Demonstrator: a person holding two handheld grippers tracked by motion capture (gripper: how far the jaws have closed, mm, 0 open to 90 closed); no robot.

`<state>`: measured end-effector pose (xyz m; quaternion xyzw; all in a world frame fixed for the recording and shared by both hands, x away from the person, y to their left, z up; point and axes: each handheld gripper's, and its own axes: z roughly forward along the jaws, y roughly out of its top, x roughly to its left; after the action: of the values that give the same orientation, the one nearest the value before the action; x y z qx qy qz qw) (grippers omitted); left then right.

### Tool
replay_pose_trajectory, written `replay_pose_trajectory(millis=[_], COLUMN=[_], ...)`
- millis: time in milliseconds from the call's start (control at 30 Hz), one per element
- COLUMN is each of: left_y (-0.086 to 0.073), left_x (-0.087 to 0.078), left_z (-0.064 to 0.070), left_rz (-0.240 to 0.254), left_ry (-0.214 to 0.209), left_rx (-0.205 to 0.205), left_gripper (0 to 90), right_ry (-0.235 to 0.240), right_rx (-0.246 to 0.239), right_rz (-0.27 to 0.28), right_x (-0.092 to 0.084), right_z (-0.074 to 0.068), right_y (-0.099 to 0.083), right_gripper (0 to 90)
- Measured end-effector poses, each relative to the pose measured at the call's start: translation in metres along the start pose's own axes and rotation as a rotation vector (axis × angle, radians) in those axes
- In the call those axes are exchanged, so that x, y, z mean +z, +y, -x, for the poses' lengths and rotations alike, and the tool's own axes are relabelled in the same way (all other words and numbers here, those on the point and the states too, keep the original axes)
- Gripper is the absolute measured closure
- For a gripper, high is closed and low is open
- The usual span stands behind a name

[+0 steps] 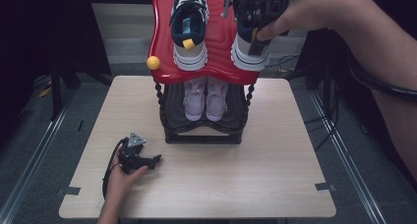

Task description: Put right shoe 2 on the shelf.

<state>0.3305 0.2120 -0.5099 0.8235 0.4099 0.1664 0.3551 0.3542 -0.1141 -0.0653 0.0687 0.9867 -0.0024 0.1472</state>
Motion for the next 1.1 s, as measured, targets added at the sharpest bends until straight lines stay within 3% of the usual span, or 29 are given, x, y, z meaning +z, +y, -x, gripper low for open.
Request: replay_pose_trajectory(millis=[233,333,600,633,800,1100], left_y=[0.000,0.000,0.000,0.000,0.000,0.000], left_x=[0.001,0.000,0.001,0.000,0.001,0.000], left_z=[0.001,0.000,0.001,0.000,0.001,0.000], left_rz=[0.009,0.000,0.009,0.000,0.008,0.000], left_ry=[0.001,0.000,0.000,0.000,0.000,0.002], left_rx=[-0.013,0.000,-0.014,0.000,-0.013,-0.001], left_gripper=[11.7,11.7,11.7,11.7,11.7,11.7], right_ry=[-0.020,-0.029,-0.059,-0.056,-0.052,-0.053], right_rx=[-0.039,-0.039,-0.052,-0.049,-0.061,-0.069], right_rz=[-0.031,-0.031,-0.025,-0.020,-0.029,-0.031], right_x=[0.014,0.019,0.029,0.030,0.041,0.052], right_z=[0.007,0.011,0.019,0.019,0.023,0.026], right_y=[0.014,0.019,0.030,0.031,0.035,0.040], right_gripper=[73.0,73.0,73.0,73.0,72.7,72.4])
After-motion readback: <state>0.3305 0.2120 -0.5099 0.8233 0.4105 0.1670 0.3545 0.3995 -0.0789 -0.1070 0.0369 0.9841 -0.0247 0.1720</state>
